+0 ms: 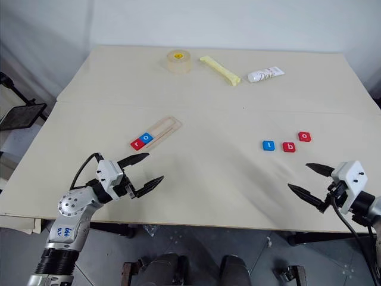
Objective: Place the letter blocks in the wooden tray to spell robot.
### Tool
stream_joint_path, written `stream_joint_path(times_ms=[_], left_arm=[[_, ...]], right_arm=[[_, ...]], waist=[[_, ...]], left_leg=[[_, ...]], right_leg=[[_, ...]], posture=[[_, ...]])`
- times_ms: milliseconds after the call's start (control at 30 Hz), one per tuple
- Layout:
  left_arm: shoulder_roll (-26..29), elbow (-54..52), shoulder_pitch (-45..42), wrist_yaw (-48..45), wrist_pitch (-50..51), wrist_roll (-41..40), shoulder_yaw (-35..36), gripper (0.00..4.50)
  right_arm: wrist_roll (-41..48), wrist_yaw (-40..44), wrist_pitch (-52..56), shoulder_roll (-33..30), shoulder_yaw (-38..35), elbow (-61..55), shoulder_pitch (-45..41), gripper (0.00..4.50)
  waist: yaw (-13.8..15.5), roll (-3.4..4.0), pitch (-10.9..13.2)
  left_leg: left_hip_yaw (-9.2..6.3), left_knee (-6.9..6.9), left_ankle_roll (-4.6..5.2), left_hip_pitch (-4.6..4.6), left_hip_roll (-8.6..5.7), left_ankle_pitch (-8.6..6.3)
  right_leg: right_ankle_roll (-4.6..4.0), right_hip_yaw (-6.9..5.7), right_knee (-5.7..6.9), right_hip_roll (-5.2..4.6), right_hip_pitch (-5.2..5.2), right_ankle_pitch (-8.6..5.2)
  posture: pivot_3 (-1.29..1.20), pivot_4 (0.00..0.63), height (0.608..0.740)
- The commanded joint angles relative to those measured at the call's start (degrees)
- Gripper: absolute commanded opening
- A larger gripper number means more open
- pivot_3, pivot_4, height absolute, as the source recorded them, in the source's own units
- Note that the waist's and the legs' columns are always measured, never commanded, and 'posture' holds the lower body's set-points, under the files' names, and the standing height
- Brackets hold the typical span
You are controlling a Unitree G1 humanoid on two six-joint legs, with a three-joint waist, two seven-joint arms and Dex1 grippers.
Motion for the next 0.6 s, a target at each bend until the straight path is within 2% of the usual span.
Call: stream_joint_path(times_ms=[33, 267, 433, 533, 600], left_arm=[[-0.2, -2.4, -0.3, 2.0, 0.7, -0.6, 1.2, 4.5], [0.6, -6.8, 0.9, 6.3, 4.0, -0.9, 2.9, 4.5], [3.6, -10.0, 4.0, 8.9, 8.6, 0.3, 5.8, 4.5], [4.9, -10.7, 6.1, 9.9, 9.6, -0.9, 8.9, 4.5], [7.7, -12.8, 9.3, 10.6, 14.1, -1.3, 12.7, 4.5]], right_arm=[[0.7, -0.6, -0.2, -0.7, -1.1, -0.3, -0.9, 4.48], [1.0, -0.4, 0.9, -1.3, -1.3, -0.3, -1.8, 4.48], [0.8, -0.5, 1.2, -1.5, -1.5, 0.4, -2.7, 4.48], [0.6, -1.1, 1.0, -1.3, -1.5, 0.9, -3.4, 4.48], [0.2, -1.2, 0.9, -1.2, -0.6, 2.3, -5.2, 4.48]], waist=[[0.0, 0.0, 0.0], [0.0, 0.0, 0.0], [-0.1, 0.0, 0.0], [-0.1, 0.0, 0.0], [-0.2, -0.02, 0.0]], left_leg=[[-0.01, 0.0, 0.0, 0.0, 0.0, 0.0], [-0.01, 0.0, 0.0, 0.0, 0.0, 0.0], [-0.02, 0.0, 0.0, 0.0, 0.01, 0.0], [-0.02, -0.01, 0.0, 0.0, 0.01, 0.0], [-0.04, -0.01, -0.01, 0.0, 0.02, 0.0]], right_leg=[[0.0, -0.01, 0.0, 0.0, 0.0, 0.0], [0.0, 0.0, 0.0, 0.0, 0.0, 0.0], [0.0, 0.0, -0.01, 0.01, 0.0, 0.0], [0.0, 0.01, -0.01, 0.01, 0.0, 0.0], [0.0, 0.0, -0.01, 0.01, 0.0, 0.0]], posture=[[0.0, 0.15, 0.74], [0.0, 0.15, 0.74], [0.0, 0.15, 0.74], [0.0, 0.15, 0.74], [0.0, 0.15, 0.74]])
